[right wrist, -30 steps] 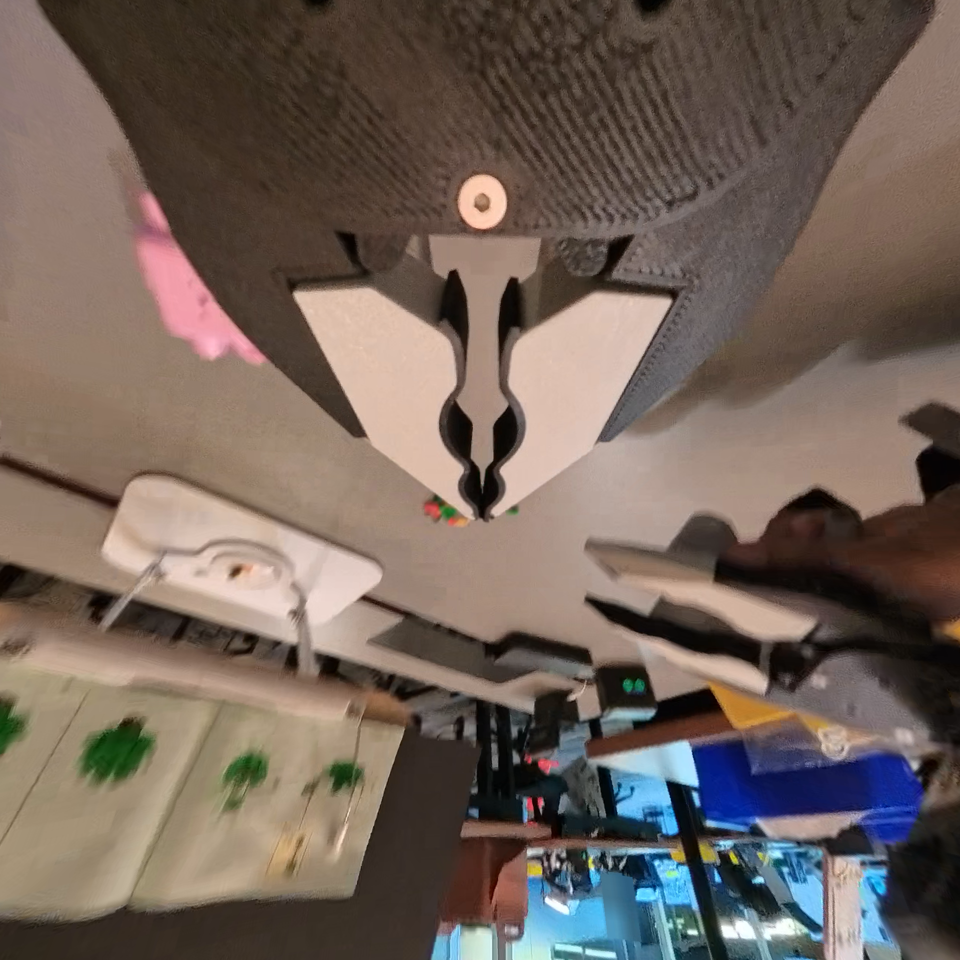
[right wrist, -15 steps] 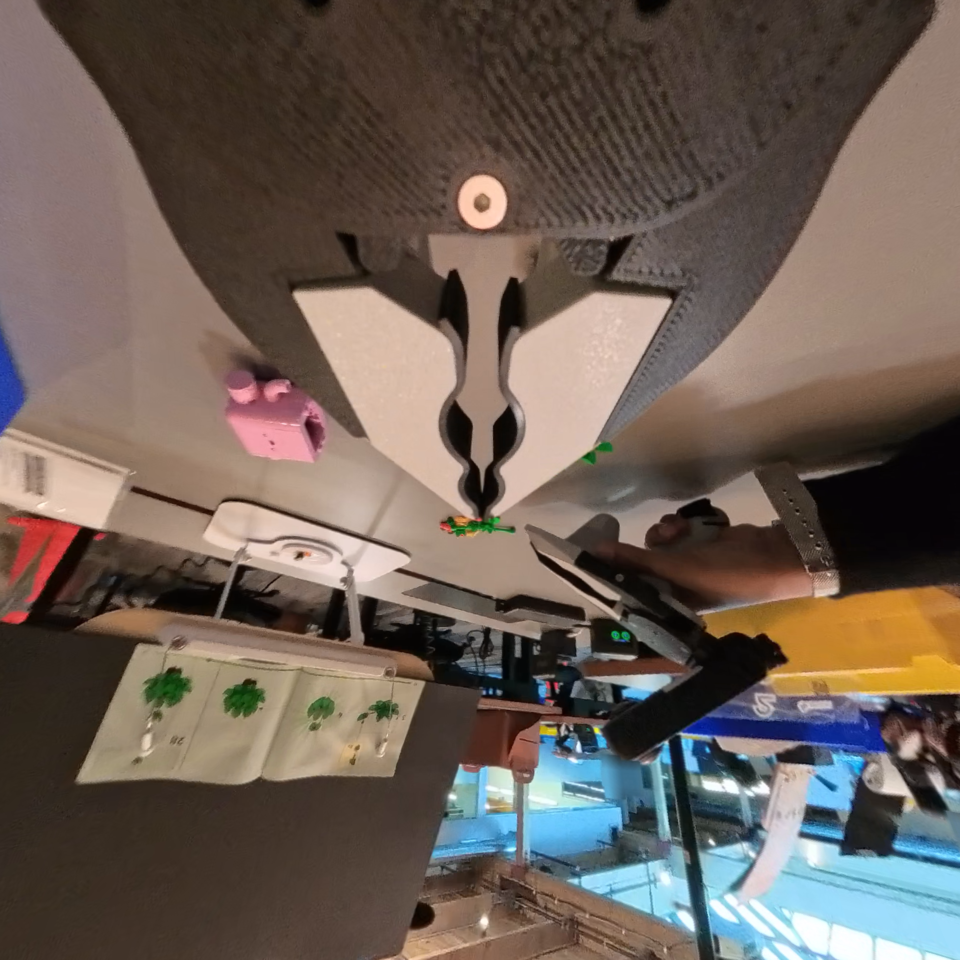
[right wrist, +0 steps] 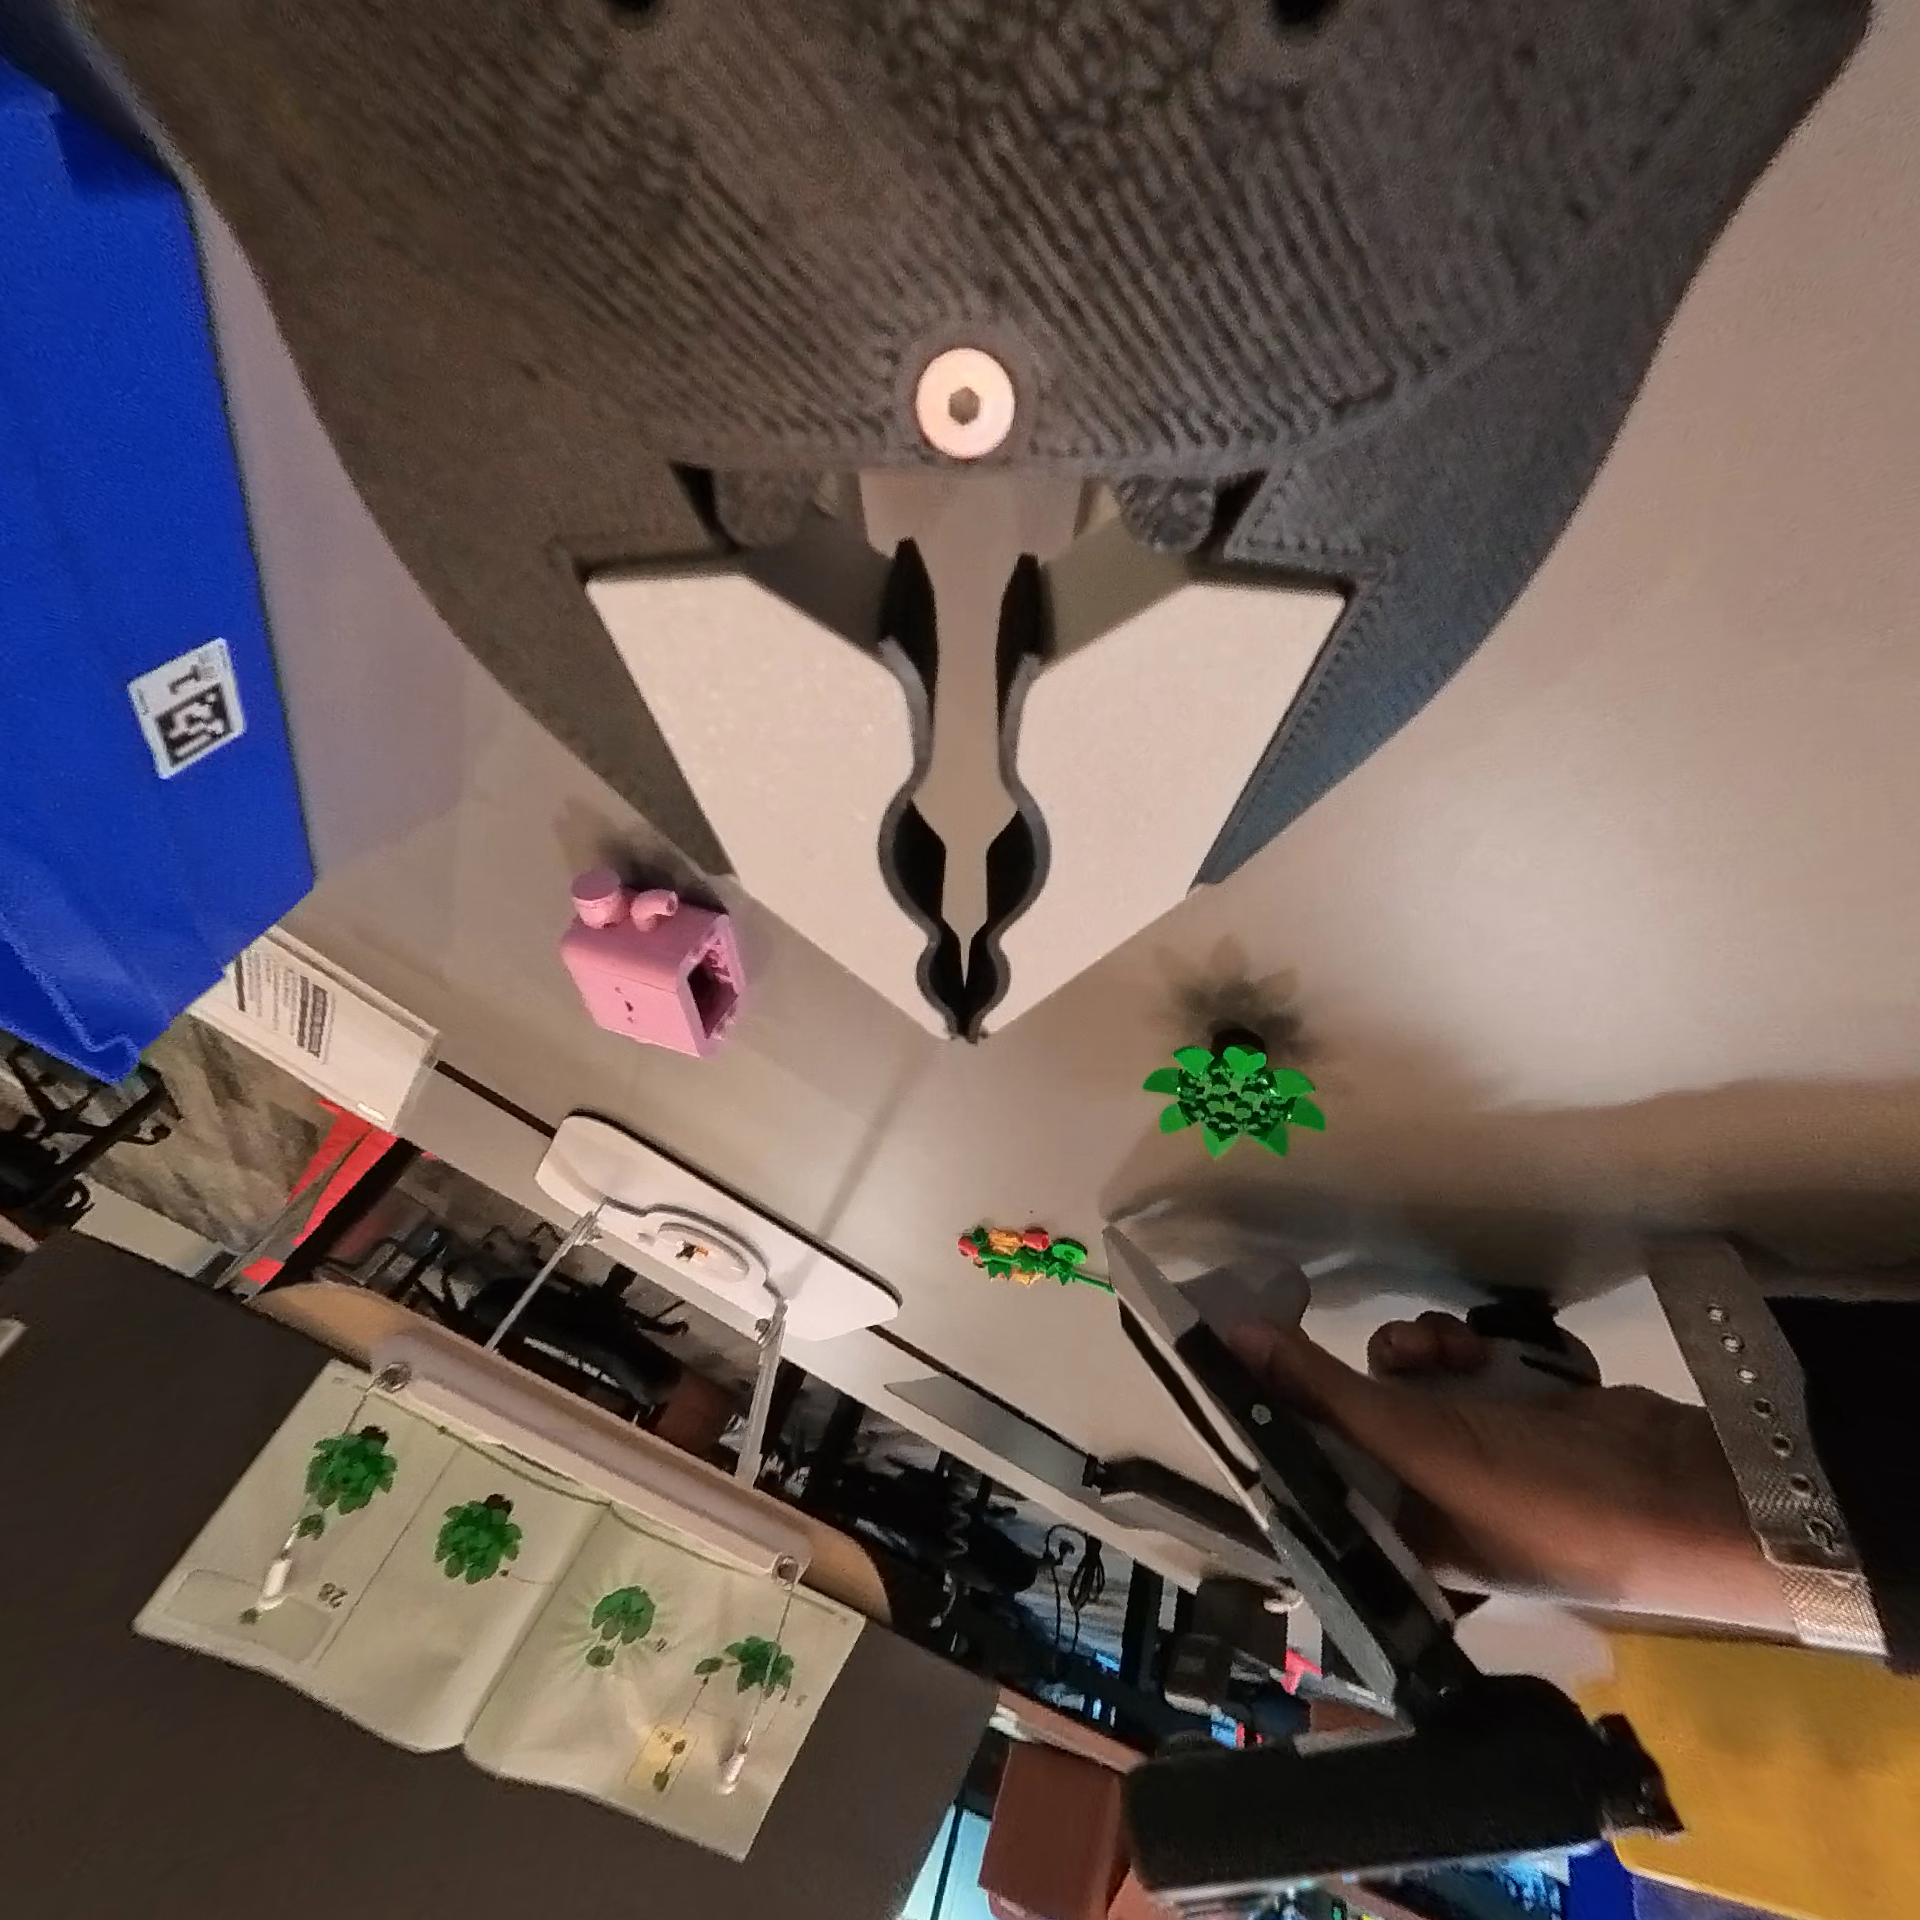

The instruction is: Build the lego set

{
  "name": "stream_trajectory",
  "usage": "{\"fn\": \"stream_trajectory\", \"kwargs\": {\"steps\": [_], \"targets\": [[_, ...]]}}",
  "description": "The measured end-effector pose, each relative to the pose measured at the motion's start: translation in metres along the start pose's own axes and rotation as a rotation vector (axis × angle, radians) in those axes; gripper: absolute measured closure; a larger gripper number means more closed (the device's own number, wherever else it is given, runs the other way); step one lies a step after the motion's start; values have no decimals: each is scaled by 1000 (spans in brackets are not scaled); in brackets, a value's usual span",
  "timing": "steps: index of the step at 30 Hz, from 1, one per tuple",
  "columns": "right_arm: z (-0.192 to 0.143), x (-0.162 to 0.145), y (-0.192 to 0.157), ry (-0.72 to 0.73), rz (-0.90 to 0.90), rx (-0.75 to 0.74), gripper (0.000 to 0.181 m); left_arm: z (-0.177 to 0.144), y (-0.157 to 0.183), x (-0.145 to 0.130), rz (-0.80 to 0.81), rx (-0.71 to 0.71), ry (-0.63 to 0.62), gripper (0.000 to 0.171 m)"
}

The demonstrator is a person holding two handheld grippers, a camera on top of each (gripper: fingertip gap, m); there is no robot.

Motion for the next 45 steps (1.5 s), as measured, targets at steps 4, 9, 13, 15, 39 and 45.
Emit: {"fn": "stream_trajectory", "kwargs": {"steps": [4, 9, 13, 15, 39, 45], "targets": [[4, -4, 2, -43, 48, 27, 181, 2, 2, -2, 16, 0, -26, 137], [12, -13, 12, -118, 180, 50, 181, 1, 2, -2, 14, 1, -18, 137], [21, -25, 12, -235, 229, 84, 181, 2, 1, -3, 1, -15, -26, 137], [22, -26, 11, -243, 230, 85, 181, 2, 1, -3, -6, -21, -30, 137], [23, -26, 9, -244, 253, 131, 181, 3, 2, -4, 16, -4, -36, 136], [23, -25, 10, -234, 273, 135, 181, 2, 2, -4, 16, -4, -36, 136]]}}
Point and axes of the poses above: each gripper's, where its closed fingertips meet, z out along the fingers, x out of its top, y = z × x across the jaws, the point moved 5 cm from there along -z, back along the fingers, and after that the axes turned 6 degrees about y, right-handed, at the moved point
